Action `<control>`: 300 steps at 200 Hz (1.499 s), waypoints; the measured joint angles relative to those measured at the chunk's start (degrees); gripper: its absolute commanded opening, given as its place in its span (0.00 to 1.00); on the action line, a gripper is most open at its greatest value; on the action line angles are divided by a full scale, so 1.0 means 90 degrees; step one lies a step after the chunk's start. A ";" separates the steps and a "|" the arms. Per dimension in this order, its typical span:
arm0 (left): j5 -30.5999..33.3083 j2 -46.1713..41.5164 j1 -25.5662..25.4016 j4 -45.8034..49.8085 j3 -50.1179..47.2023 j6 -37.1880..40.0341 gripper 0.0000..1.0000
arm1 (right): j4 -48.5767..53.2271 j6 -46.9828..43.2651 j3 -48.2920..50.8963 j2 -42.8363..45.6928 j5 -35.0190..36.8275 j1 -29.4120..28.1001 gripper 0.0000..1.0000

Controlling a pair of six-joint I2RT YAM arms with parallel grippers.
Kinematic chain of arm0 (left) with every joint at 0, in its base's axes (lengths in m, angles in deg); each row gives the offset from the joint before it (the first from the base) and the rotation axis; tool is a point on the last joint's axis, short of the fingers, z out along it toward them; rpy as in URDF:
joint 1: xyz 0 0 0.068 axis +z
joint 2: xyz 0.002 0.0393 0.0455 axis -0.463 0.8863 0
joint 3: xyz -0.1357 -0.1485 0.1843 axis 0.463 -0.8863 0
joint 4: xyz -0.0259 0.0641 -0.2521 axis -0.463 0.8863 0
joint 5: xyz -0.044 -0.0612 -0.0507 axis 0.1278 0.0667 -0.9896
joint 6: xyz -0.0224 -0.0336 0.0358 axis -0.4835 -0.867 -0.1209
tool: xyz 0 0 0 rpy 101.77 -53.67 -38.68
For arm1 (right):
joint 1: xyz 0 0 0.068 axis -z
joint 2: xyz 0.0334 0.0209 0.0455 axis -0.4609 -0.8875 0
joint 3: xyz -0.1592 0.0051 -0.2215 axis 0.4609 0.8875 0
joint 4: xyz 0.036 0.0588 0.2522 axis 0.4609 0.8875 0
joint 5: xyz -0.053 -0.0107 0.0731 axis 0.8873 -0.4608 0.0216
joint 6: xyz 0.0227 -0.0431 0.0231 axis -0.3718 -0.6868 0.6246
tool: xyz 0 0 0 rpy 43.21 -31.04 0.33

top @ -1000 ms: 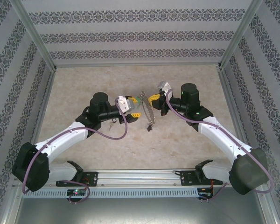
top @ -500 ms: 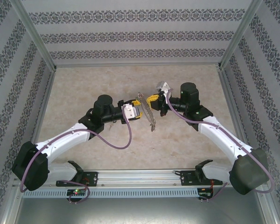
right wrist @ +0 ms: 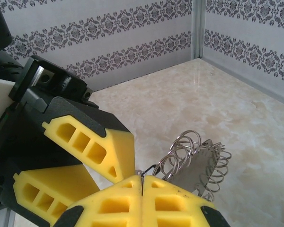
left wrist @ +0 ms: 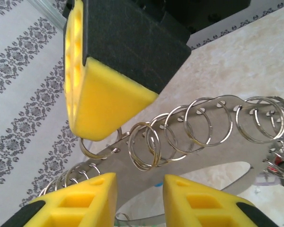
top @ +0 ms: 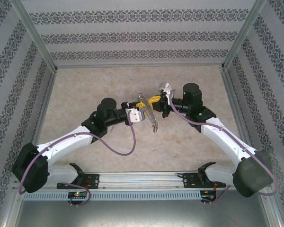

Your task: Put the keys on the keyring

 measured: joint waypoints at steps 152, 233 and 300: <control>0.0442 0.0131 -0.0148 -0.0296 0.0032 0.0175 0.25 | -0.0002 0.0214 0.0000 0.0002 -0.0068 -0.0041 0.00; 0.0391 0.0129 -0.0148 -0.0296 0.0032 0.0141 0.22 | -0.0005 0.0294 0.0000 0.0002 -0.0063 -0.0041 0.00; 0.0134 -0.0034 -0.0165 -0.0304 0.0022 0.0100 0.25 | -0.0022 0.0503 0.0000 -0.0005 0.0146 -0.0041 0.00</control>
